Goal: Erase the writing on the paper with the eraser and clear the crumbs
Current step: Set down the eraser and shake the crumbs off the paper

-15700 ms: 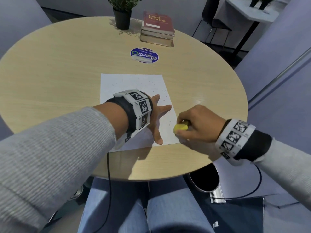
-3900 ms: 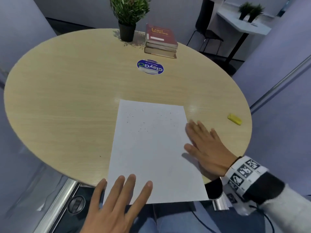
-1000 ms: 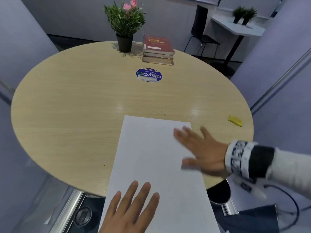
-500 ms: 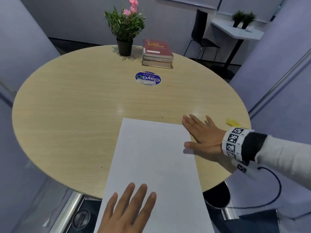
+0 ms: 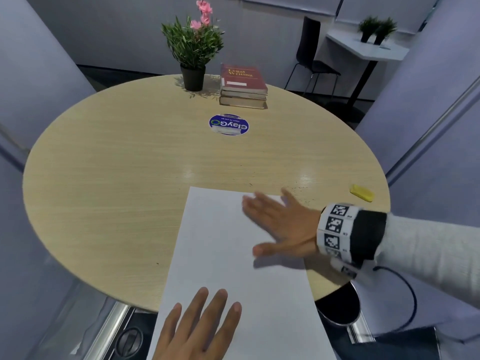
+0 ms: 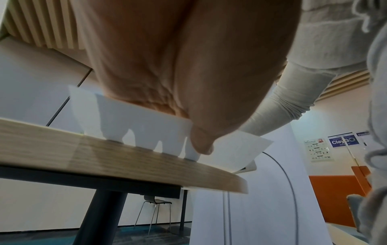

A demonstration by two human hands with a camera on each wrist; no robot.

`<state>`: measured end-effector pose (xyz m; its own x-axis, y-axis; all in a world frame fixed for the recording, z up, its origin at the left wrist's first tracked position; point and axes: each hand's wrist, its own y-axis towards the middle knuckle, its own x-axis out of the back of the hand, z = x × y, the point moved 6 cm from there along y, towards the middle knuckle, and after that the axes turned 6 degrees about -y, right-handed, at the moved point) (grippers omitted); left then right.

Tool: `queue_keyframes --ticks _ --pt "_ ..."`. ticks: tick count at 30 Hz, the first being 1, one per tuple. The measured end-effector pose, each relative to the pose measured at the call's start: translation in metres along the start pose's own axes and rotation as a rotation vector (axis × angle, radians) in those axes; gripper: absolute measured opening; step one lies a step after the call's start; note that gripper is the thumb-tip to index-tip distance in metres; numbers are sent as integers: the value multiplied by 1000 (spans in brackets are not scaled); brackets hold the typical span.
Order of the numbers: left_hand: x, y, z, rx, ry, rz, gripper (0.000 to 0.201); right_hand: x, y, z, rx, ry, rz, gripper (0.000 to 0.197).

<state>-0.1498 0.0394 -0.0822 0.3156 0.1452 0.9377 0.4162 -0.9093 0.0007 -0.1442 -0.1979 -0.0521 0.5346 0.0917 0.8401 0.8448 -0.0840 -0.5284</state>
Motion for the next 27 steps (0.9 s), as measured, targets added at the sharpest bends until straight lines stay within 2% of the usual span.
queue_keyframes --ticks 2,4,6,7,8,10,11,12,14,16,17,18,20,21,23,25,27 --pt "-1 -2 0 -8 -11 38 68 -6 2 2 -39 56 25 95" --pt "4 -4 2 -35 35 -30 70 3 2 -28 -254 69 -9 87" --pt "14 -3 2 -125 21 -73 56 16 -9 -56 -395 189 3 90" --pt "26 -2 3 -186 13 -121 42 25 -18 -64 -407 252 -12 94" --pt "42 1 5 -207 8 -177 39 34 -30 -69 -392 287 -51 96" --pt "65 9 11 -156 -36 -198 68 54 -61 -76 -357 371 -210 88" --pt "83 12 18 -108 -56 -283 73 59 -79 -81 -379 452 -308 82" --pt "105 14 25 -74 -74 -379 69 62 -96 -84 -414 518 -403 77" --pt "144 17 36 -14 -111 -504 46 63 -123 -82 -482 512 -637 76" --pt "175 16 44 -16 -106 -599 33 61 -136 -52 -452 417 -857 72" --pt "186 15 50 -15 -104 -648 28 58 -134 -23 -403 398 -923 66" --pt "197 14 57 1 -121 -691 26 53 -127 10 -352 396 -952 61" --pt "215 12 78 55 -170 -744 35 50 -104 82 -227 375 -990 57" --pt "224 11 86 60 -158 -768 38 51 -87 116 -134 347 -968 61" --pt "241 8 94 61 -150 -826 34 59 -43 178 42 324 -751 77" --pt "253 7 90 71 -162 -838 23 63 -6 219 123 315 -525 91" --pt "257 6 85 71 -177 -845 10 60 15 233 139 301 -417 96"
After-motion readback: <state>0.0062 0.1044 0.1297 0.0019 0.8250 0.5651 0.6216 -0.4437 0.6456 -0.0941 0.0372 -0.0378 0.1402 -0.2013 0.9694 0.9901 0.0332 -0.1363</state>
